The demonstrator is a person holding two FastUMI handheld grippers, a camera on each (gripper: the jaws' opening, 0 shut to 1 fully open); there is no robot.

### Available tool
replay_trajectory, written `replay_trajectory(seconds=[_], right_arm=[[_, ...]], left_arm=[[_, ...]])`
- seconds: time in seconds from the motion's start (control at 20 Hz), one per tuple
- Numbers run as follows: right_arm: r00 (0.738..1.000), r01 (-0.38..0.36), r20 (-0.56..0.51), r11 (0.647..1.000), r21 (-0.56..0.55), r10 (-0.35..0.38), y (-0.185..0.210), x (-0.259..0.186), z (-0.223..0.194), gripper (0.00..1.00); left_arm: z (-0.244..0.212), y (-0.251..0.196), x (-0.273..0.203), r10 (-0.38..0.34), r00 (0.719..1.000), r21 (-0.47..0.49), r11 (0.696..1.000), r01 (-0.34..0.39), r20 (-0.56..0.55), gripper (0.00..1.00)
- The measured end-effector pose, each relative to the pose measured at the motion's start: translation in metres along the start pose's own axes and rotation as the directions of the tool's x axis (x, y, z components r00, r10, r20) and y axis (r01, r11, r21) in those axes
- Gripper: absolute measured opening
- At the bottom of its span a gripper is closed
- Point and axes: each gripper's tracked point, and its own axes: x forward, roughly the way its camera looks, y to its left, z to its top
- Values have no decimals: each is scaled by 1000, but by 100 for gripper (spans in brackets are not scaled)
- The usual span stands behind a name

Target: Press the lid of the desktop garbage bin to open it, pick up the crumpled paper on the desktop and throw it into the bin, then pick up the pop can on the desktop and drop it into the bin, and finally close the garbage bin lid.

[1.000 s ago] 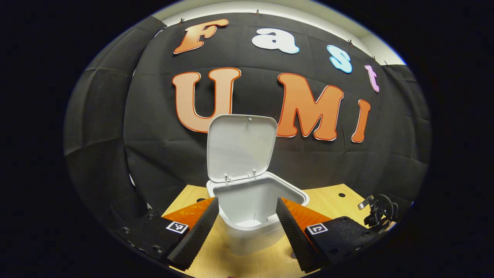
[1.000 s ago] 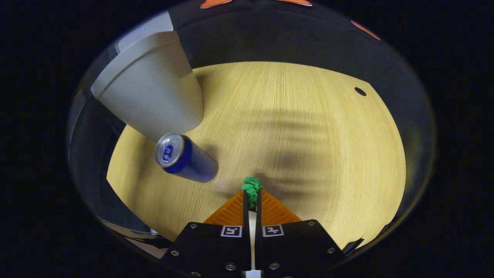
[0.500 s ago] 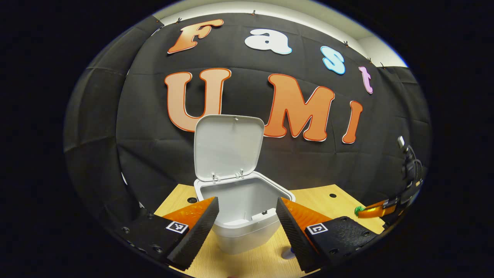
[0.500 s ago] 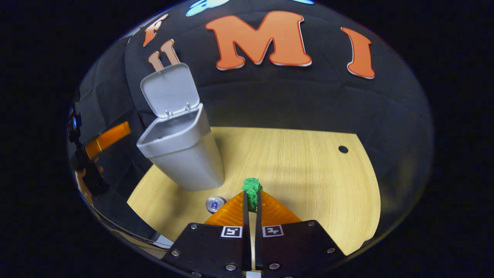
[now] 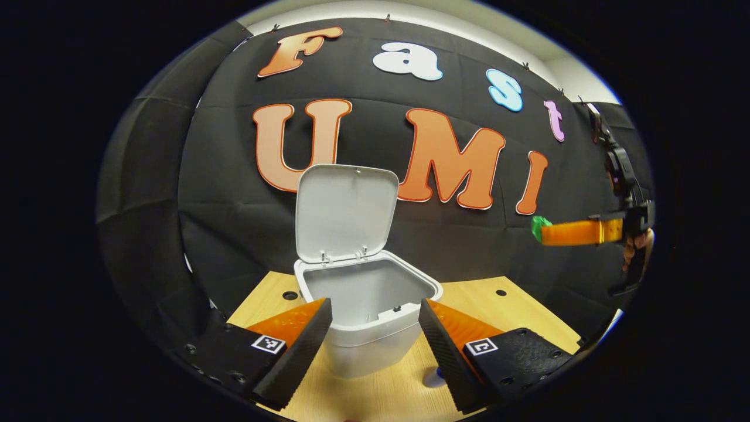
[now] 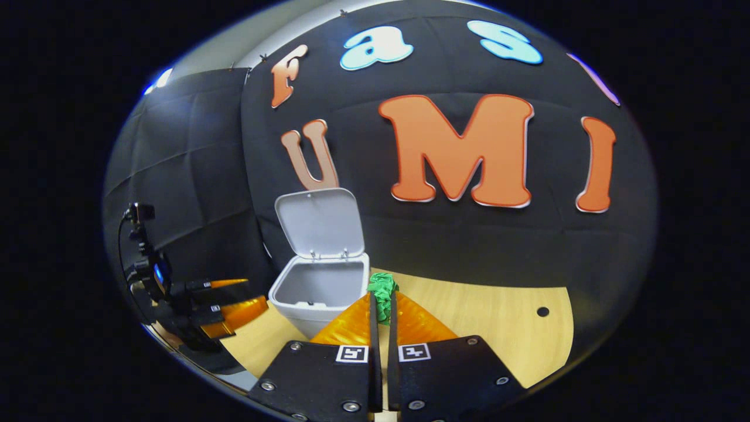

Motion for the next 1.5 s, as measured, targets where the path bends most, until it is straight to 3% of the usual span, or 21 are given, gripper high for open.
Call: replay_trajectory(seconds=[0.2, 0.5, 0.9, 1.25, 1.45, 1.5], right_arm=[[996, -93, 10, 995, -30, 94, 45, 47, 20, 4], [988, -153, -42, 987, -41, 152, 85, 111, 9, 4], [983, -159, -106, 982, -101, 148, 120, 159, -10, 6], [986, -139, -102, 986, -95, 130, 119, 165, -6, 12], [992, -102, -91, 985, -140, 90, 110, 164, -4, 30], [993, -92, -85, 983, -159, 79, 110, 165, -5, 46]], left_arm=[[-1, 26, -13, 48, 999, -3, 999, -48, 0, 95], [-10, 71, -33, 134, 991, -12, 991, -134, -12, 95], [-17, 121, -55, 229, 973, -45, 972, -230, -28, 95], [-22, 134, -57, 234, 971, -57, 970, -236, -38, 95], [-21, 132, -57, 229, 973, -61, 971, -231, -36, 95], [-21, 130, -57, 227, 973, -61, 972, -229, -36, 95]])
